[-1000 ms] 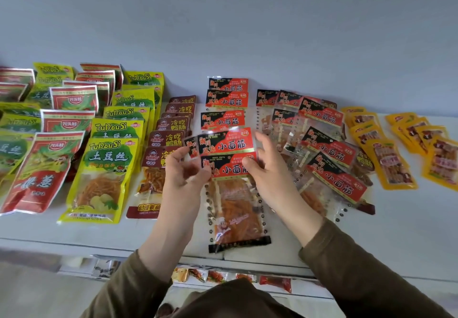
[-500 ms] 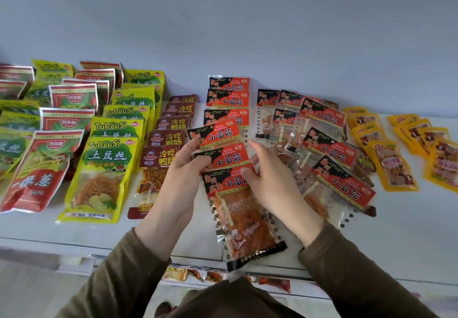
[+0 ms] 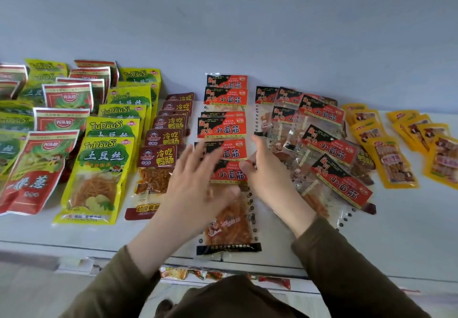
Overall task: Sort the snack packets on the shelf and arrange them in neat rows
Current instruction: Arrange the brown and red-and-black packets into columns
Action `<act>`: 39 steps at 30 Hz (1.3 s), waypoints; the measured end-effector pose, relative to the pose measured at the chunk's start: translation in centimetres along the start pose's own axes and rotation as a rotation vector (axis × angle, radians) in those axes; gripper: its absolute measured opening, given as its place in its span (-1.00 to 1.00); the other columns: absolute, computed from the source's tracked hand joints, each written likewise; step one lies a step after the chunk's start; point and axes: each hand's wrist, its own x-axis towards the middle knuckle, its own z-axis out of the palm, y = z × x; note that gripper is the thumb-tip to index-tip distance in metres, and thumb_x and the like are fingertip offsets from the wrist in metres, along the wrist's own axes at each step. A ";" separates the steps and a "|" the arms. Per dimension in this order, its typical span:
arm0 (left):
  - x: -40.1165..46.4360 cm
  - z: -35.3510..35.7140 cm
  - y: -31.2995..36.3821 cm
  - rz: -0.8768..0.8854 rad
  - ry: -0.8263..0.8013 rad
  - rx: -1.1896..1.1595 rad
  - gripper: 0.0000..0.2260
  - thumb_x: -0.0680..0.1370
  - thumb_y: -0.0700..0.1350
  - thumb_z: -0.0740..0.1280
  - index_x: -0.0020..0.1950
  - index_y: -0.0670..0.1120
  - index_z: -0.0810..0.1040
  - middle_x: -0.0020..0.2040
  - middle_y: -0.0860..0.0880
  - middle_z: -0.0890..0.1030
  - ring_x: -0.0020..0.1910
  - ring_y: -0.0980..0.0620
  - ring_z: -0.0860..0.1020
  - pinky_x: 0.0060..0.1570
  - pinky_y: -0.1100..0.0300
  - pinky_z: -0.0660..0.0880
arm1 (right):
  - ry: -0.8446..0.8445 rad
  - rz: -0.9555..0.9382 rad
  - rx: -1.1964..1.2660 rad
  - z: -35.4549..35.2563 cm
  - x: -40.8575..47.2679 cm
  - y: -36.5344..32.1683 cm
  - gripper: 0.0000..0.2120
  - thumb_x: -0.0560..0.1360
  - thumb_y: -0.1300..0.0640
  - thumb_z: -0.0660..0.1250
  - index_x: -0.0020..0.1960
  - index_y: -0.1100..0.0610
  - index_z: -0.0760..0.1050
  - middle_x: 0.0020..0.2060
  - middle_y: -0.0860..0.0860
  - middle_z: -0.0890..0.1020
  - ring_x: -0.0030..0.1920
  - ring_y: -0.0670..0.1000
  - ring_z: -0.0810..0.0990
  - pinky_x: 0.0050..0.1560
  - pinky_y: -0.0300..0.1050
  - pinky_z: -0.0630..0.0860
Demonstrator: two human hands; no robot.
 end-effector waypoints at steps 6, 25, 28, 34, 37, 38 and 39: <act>-1.6 1.9 -1.0 0.070 -0.056 0.268 -0.22 0.48 0.58 -0.05 0.58 0.39 -0.32 0.64 0.11 -0.38 0.56 0.02 -0.50 0.53 -0.06 -0.38 | -0.111 -0.012 -0.099 -1.0 0.4 0.1 -0.35 0.65 -0.01 0.26 0.61 0.03 0.01 -0.10 -0.15 0.57 -0.44 -0.22 0.52 -0.51 -0.38 0.31; 0.2 3.0 1.3 0.066 -0.035 0.410 -0.36 0.59 0.43 -0.23 0.65 0.27 -0.22 0.68 -0.09 -0.24 0.64 -0.17 -0.31 0.60 -0.16 -0.25 | 0.073 0.074 0.607 0.8 11.2 -2.9 -0.49 0.61 0.12 0.33 0.53 -0.01 0.33 0.48 -0.04 0.39 0.45 0.01 0.39 0.41 -0.01 0.39; 0.4 2.7 0.7 0.062 -0.038 0.415 -0.35 0.58 0.43 -0.23 0.65 0.26 -0.19 0.69 -0.10 -0.21 0.65 -0.17 -0.27 0.61 -0.15 -0.25 | 0.048 0.145 0.629 1.8 11.3 -3.0 -0.53 0.64 0.16 0.27 0.53 0.07 0.34 0.17 -0.14 0.56 0.16 0.08 0.64 0.08 -0.03 0.66; 0.9 1.9 -0.7 0.076 -0.047 0.435 -0.34 0.58 0.45 -0.24 0.65 0.27 -0.20 0.69 -0.07 -0.21 0.65 -0.15 -0.27 0.60 -0.11 -0.30 | 0.076 0.128 0.600 2.7 11.8 -3.8 -0.47 0.65 0.17 0.27 0.59 0.09 0.25 0.49 0.04 0.40 0.16 -0.08 0.59 0.08 -0.14 0.64; 1.1 1.7 -1.4 0.091 -0.051 0.430 -0.34 0.57 0.47 -0.23 0.64 0.28 -0.21 0.69 -0.05 -0.23 0.64 -0.12 -0.31 0.57 -0.07 -0.37 | 0.052 0.113 0.608 2.7 11.9 -4.1 -0.48 0.65 0.16 0.27 0.58 0.06 0.25 0.46 0.02 0.43 -0.10 -0.23 0.56 -0.25 -0.38 0.57; 1.1 1.6 -1.5 0.092 -0.055 0.428 -0.34 0.57 0.47 -0.23 0.64 0.29 -0.22 0.69 -0.04 -0.24 0.64 -0.11 -0.33 0.56 -0.07 -0.37 | 0.035 0.115 0.612 2.6 11.9 -4.1 -0.47 0.65 0.16 0.27 0.59 0.05 0.24 0.48 0.03 0.41 -0.01 -0.18 0.59 -0.14 -0.28 0.62; 1.1 1.6 -1.6 0.091 -0.061 0.422 -0.33 0.57 0.48 -0.23 0.64 0.30 -0.23 0.68 -0.03 -0.26 0.63 -0.11 -0.35 0.56 -0.07 -0.38 | 0.012 0.118 0.623 2.4 11.9 -4.1 -0.46 0.65 0.15 0.28 0.59 0.04 0.24 0.50 0.04 0.39 0.13 -0.07 0.61 0.03 -0.13 0.65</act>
